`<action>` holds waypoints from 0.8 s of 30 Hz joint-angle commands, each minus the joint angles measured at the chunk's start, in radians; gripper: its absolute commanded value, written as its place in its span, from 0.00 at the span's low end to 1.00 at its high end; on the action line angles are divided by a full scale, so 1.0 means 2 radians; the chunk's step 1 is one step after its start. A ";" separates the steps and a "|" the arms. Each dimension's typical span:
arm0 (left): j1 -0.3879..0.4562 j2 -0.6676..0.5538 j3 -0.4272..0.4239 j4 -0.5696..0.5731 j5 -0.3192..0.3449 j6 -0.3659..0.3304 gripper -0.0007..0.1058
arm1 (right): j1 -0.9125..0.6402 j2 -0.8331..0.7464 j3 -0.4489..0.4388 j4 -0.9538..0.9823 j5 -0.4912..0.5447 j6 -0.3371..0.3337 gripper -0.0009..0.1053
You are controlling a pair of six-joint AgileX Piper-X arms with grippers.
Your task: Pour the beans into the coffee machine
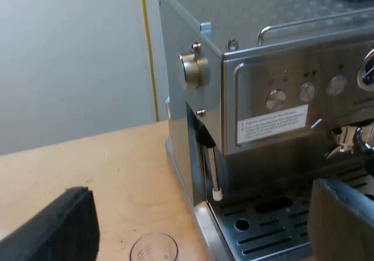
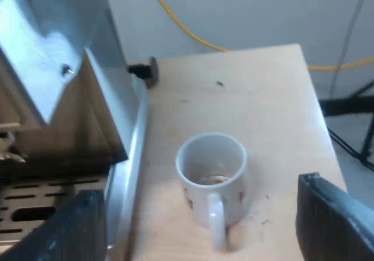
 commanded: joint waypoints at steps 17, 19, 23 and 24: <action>-0.002 -0.115 -0.004 0.031 0.002 -0.005 0.72 | -0.012 -0.133 -0.007 0.032 0.039 -0.013 0.65; -0.002 -0.131 -0.004 0.041 0.002 -0.005 0.72 | -0.012 -0.153 -0.007 0.043 0.039 -0.013 0.65; -0.002 -0.162 -0.004 0.075 0.002 -0.005 0.72 | -0.012 -0.190 -0.007 0.057 0.039 -0.013 0.65; -0.002 -0.165 -0.004 0.079 0.002 -0.005 0.72 | -0.012 -0.196 -0.007 0.060 0.039 -0.013 0.65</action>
